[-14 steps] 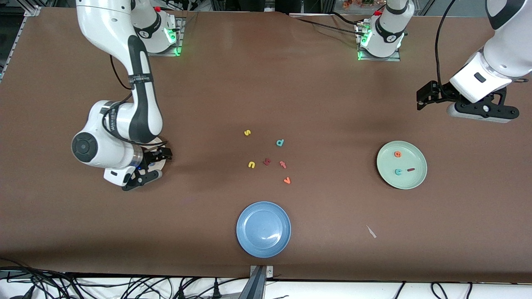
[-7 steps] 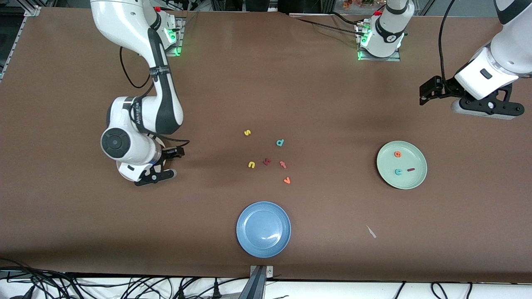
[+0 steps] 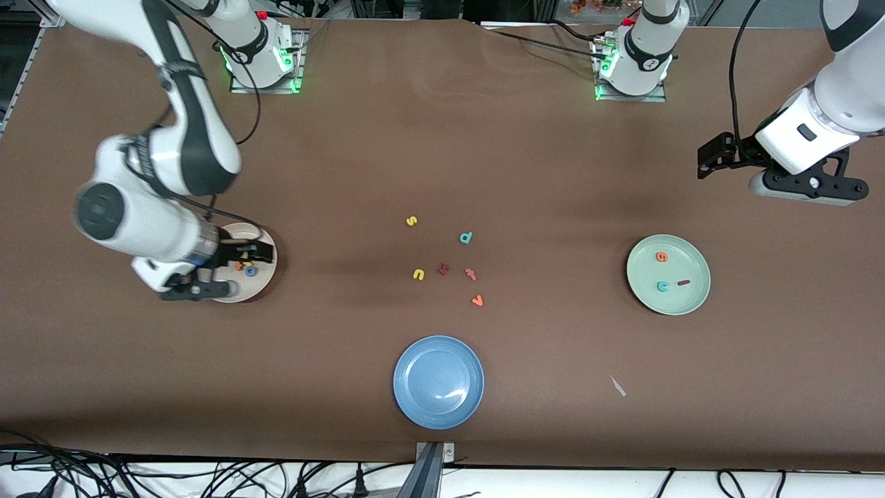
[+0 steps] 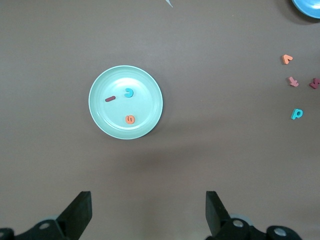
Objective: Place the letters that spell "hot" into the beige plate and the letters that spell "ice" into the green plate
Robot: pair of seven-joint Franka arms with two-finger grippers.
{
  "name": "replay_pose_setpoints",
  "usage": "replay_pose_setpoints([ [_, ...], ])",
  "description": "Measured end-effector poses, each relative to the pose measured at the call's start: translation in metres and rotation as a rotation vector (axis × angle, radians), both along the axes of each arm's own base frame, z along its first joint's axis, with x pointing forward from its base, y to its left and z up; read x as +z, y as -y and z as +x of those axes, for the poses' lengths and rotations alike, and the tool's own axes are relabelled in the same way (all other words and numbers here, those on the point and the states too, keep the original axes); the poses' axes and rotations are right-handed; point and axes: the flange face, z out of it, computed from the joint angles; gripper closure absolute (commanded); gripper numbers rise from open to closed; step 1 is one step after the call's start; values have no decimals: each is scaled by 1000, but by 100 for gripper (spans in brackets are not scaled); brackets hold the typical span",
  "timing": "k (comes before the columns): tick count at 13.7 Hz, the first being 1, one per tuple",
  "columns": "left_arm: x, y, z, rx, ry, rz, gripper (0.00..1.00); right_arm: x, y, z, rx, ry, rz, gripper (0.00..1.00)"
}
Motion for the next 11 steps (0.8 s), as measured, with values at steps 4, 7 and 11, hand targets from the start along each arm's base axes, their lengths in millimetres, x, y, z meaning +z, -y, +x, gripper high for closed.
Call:
replay_pose_setpoints([
  [4, -7, 1, 3, -2, -13, -1, 0, 117, 26, -46, 15, 89, -36, 0],
  [7, -5, 1, 4, -1, -8, -1, 0, 162, 40, -76, 46, 44, -143, 0],
  [11, -4, 0, 4, -1, -6, -2, 0, 195, 51, -79, 27, 42, -161, 0],
])
